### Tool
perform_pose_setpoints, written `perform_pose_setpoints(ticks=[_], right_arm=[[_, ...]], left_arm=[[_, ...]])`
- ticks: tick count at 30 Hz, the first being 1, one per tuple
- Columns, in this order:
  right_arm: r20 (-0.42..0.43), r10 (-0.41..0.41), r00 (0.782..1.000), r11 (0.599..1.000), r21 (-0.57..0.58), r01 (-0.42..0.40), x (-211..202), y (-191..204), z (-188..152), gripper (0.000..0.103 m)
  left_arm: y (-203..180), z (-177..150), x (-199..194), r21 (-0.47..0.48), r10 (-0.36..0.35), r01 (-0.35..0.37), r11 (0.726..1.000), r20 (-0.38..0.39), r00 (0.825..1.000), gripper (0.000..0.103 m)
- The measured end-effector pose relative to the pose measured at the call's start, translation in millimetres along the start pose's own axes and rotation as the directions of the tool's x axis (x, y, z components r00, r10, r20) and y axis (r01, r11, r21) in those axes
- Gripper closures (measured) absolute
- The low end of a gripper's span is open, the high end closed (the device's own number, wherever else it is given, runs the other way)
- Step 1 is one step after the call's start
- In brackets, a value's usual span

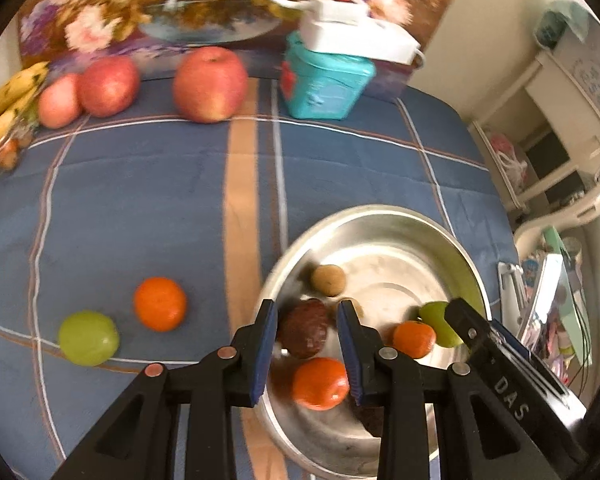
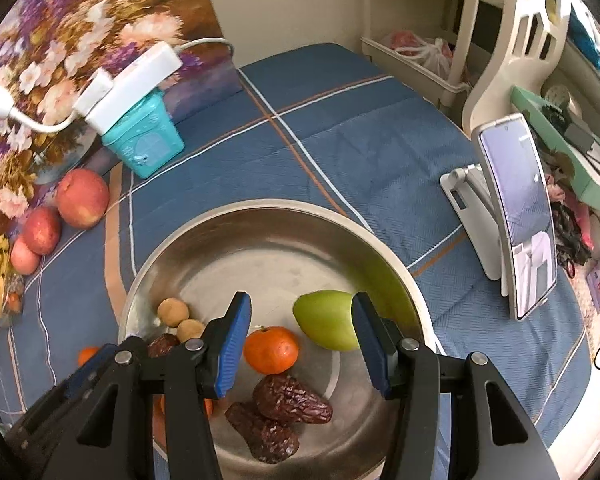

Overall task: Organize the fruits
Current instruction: 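Open the right tool to drop the pear while the left tool releases the brown fruit, then move the left tool to the last green pear while the right tool approaches a tangerine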

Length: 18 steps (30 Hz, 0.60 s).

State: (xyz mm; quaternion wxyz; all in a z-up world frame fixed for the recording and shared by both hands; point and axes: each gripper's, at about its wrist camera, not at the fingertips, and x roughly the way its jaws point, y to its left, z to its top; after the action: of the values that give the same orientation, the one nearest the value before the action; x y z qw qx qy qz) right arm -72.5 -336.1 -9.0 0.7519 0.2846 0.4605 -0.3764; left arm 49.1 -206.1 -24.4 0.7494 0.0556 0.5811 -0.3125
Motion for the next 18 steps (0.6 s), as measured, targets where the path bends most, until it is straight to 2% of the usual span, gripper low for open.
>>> perform_pose_setpoints(ticks=[2,3,4,5,7,14,16,18], right_arm=[[0.001,0.004,1.000,1.000,-0.016,-0.004,-2.1,4.6,-2.3,0.049],[0.000,0.005,1.000,1.000,-0.021,-0.005,-2.4,6.5,-3.1,0.049],[-0.002,0.008,1.000,1.000,-0.028,-0.008,-2.3,8.9,-3.8,0.048],[-0.005,0.011,1.000,0.999,-0.032,-0.011,-2.3,10.6,-4.4,0.047],[-0.011,0.017,1.000,0.999,-0.038,-0.017,-0.8,13.3,-5.4,0.036],[-0.028,0.017,0.999,0.998,-0.058,-0.019,4.9,20.9,-8.9,0.031],[-0.028,0.023,0.999,0.998,-0.060,-0.024,5.0,23.2,-9.8,0.013],[-0.027,0.031,0.999,0.997,-0.064,-0.033,4.5,25.2,-10.1,0.012]], left_arm=[[8.9,1.2,-3.9,-0.017,0.021,-0.021,1.000,0.009,1.000,0.060],[13.6,2.0,-5.9,-0.026,0.033,-0.033,0.999,0.015,0.999,0.047],[18.5,2.8,-8.0,-0.037,0.047,-0.046,0.998,0.023,0.999,0.041],[22.5,3.1,-9.2,-0.047,0.056,-0.054,0.997,0.028,0.998,0.039],[34.0,4.8,-10.8,-0.080,0.084,-0.081,0.994,0.030,0.996,0.026],[71.4,6.6,-10.2,-0.152,0.180,-0.173,0.973,0.034,0.983,0.006],[82.1,5.5,-11.4,-0.168,0.195,-0.186,0.968,0.037,0.980,0.000],[94.9,4.5,-12.3,-0.190,0.211,-0.200,0.961,0.038,0.977,0.000]])
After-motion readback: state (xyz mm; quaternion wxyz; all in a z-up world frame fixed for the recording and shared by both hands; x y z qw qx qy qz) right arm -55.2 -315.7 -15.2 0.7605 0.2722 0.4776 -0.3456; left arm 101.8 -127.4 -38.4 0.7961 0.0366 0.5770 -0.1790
